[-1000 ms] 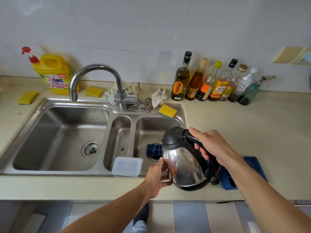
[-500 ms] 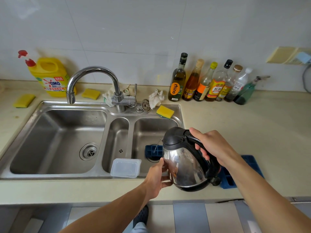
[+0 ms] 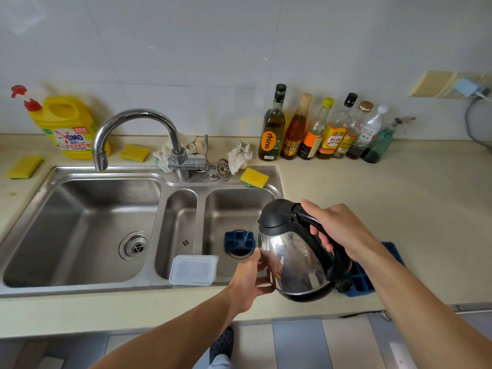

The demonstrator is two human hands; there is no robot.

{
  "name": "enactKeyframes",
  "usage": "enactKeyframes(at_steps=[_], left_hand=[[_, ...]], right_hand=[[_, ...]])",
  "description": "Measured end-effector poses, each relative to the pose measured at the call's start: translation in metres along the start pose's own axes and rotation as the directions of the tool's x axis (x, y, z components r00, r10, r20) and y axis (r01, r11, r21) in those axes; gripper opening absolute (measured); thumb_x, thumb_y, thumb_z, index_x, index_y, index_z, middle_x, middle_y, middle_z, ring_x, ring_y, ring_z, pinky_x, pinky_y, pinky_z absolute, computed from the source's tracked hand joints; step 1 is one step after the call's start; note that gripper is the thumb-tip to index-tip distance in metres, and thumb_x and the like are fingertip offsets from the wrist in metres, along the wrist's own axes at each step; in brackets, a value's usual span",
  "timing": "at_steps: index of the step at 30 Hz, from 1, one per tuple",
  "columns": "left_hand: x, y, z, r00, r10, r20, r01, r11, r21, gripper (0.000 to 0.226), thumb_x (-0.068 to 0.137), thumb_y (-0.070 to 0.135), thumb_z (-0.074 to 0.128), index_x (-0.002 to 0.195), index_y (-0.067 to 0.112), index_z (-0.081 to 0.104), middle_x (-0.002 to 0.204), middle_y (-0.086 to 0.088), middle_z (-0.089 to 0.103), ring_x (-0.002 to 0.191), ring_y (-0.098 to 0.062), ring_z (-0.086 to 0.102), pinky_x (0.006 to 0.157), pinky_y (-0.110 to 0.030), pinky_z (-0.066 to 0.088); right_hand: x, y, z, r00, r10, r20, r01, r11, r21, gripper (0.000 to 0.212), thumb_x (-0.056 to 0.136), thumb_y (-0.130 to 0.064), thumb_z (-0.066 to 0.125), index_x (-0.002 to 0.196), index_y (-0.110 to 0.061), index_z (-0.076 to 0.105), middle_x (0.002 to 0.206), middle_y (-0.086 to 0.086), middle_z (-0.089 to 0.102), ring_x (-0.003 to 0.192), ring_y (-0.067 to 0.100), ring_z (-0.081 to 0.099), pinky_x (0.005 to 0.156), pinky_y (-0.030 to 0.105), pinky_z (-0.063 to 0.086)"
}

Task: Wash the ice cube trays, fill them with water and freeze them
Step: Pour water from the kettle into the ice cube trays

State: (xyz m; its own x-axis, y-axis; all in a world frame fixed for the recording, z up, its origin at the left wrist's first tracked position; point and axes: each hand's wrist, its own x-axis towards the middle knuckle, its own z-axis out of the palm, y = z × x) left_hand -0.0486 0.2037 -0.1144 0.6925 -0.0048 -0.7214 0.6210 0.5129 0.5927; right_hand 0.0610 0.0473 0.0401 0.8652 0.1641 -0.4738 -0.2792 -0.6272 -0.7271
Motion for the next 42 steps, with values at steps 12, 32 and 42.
enactKeyframes(at_steps=[12, 32, 42], left_hand=[[0.002, 0.008, 0.008, 1.000, -0.006, 0.026, 0.005, 0.999, 0.035, 0.061, 0.109, 0.040, 0.032, 0.067, 0.023, 0.072, 0.085, -0.003, 0.075, 0.099, -0.027, 0.065, 0.095, -0.047, 0.053], [0.007, 0.013, 0.000, 0.999, -0.020, -0.036, 0.018, 0.999, -0.045, 0.047, 0.108, 0.044, 0.038, 0.114, 0.005, 0.063, 0.119, -0.018, 0.069, 0.112, -0.036, 0.065, 0.093, -0.050, 0.055], [0.006, 0.012, -0.004, 0.998, -0.035, -0.051, 0.032, 0.998, -0.055, 0.048, 0.108, 0.044, 0.036, 0.123, 0.007, 0.064, 0.118, -0.016, 0.070, 0.111, -0.035, 0.066, 0.097, -0.052, 0.054]], right_hand=[[0.006, -0.001, -0.008, 1.000, -0.001, -0.014, 0.001, 1.000, 0.016, 0.062, 0.090, -0.064, 0.060, 0.062, -0.009, 0.067, 0.048, 0.006, 0.054, 0.040, 0.019, 0.048, 0.046, 0.025, 0.046], [0.016, -0.010, -0.001, 1.000, -0.025, 0.014, 0.025, 1.000, -0.005, 0.063, 0.093, -0.062, 0.059, 0.063, -0.008, 0.065, 0.048, 0.007, 0.052, 0.040, 0.019, 0.047, 0.049, 0.027, 0.045], [0.016, -0.011, 0.003, 0.999, -0.022, 0.030, 0.023, 1.000, -0.013, 0.062, 0.093, -0.062, 0.059, 0.067, -0.006, 0.068, 0.051, 0.009, 0.054, 0.043, 0.022, 0.048, 0.053, 0.030, 0.046]])
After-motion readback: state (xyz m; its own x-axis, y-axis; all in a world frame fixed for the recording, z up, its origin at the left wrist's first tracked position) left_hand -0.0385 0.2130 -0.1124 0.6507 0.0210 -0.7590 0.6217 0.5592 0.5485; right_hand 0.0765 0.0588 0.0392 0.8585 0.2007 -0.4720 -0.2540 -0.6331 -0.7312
